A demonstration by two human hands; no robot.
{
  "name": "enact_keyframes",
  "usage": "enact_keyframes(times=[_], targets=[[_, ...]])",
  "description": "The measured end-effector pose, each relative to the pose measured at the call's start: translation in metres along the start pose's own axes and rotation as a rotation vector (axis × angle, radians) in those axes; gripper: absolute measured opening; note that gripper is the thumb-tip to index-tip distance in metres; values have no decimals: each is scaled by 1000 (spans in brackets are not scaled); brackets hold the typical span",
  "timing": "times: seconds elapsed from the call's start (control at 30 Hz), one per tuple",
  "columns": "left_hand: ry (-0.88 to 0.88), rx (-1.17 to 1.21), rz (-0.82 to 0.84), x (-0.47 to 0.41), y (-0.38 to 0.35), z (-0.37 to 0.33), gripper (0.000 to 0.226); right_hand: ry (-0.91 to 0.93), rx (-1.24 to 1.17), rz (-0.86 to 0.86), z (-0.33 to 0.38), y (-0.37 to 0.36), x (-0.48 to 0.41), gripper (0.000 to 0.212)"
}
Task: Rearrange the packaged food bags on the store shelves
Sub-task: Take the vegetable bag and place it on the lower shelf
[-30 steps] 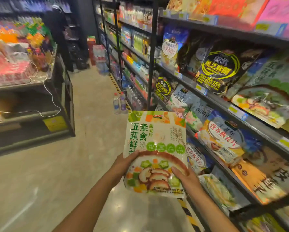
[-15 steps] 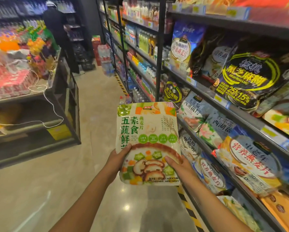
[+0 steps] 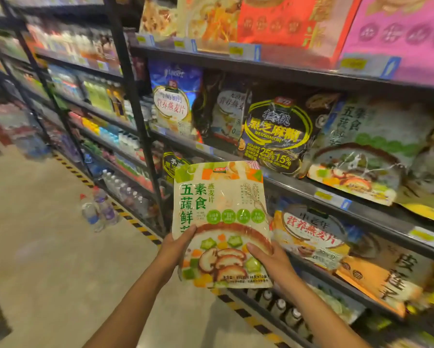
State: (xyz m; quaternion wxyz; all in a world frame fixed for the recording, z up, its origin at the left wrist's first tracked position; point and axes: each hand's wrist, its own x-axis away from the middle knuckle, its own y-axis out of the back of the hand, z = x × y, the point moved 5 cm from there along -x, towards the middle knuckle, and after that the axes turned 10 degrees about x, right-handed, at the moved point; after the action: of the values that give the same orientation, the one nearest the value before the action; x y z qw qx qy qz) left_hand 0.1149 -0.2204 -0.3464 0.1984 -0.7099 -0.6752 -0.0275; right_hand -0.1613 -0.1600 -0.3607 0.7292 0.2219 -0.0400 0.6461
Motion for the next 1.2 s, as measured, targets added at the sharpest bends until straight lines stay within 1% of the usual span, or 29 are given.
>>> enact_keyframes(times=[0.07, 0.1, 0.17, 0.23, 0.27, 0.3, 0.33, 0.37, 0.4, 0.43, 0.47, 0.53, 0.57, 0.67, 0.7, 0.77, 0.8, 0.83, 0.87, 0.97, 1.0, 1.03, 1.1, 1.13, 1.2], targets=[[-10, -45, 77, -24, -17, -9, 47, 2, -28, -87, 7, 12, 8, 49], [2, -69, 116, -33, -28, -12, 48, 1, -42, -141, 7, 21, 9, 46], [3, -108, 234, -47, -52, -18, 44, -13, -88, -224, 10, 35, 21, 47], [31, -139, 340, -55, -80, -22, 46, -13, -122, -316, 9, 50, 36, 38], [43, -149, 390, -58, -96, -22, 43, -32, -151, -353, 5, 58, 42, 36], [41, -169, 433, -59, -112, -23, 35, -40, -158, -396, -4, 68, 44, 39], [34, -190, 464, -60, -127, -25, 27, -38, -154, -442, -7, 76, 50, 51], [24, -196, 486, -61, -143, -26, 27, -35, -152, -492, -9, 84, 57, 66], [10, -201, 519, -62, -158, -26, 32, -32, -160, -536, -17, 95, 60, 80], [9, -217, 561, -59, -174, -27, 37, -47, -159, -569, -18, 104, 66, 87], [8, -239, 603, -56, -189, -29, 38, -53, -165, -600, -16, 113, 73, 83], [20, -277, 629, -56, -216, -30, 36, -23, -185, -639, -12, 132, 82, 59], [22, -292, 640, -58, -228, -32, 37, -17, -180, -656, -7, 141, 86, 52], [-18, -286, 740, -63, -266, -40, 57, -20, -175, -689, 0, 172, 85, 57], [-13, -280, 749, -67, -277, -42, 55, -13, -177, -698, 3, 182, 82, 58], [-29, -264, 757, -72, -299, -50, 40, 4, -190, -719, 11, 202, 76, 55], [-42, -256, 756, -73, -311, -55, 39, 14, -195, -725, 15, 212, 72, 53], [-46, -246, 749, -74, -321, -60, 44, 31, -186, -731, 19, 224, 69, 53], [-48, -229, 741, -78, -332, -63, 50, 45, -172, -735, 22, 235, 64, 55], [-92, -194, 698, -89, -361, -75, 47, 87, -155, -714, 32, 267, 49, 73], [-117, -193, 680, -93, -369, -79, 50, 103, -144, -710, 39, 276, 44, 73], [-133, -188, 666, -97, -377, -83, 50, 114, -134, -710, 46, 284, 40, 68], [-131, -163, 665, -102, -392, -90, 39, 128, -117, -720, 54, 302, 27, 55], [-124, -142, 662, -107, -399, -91, 34, 119, -106, -736, 55, 312, 20, 53], [-114, -117, 630, -115, -411, -95, 31, 132, -60, -733, 59, 328, 6, 63]])
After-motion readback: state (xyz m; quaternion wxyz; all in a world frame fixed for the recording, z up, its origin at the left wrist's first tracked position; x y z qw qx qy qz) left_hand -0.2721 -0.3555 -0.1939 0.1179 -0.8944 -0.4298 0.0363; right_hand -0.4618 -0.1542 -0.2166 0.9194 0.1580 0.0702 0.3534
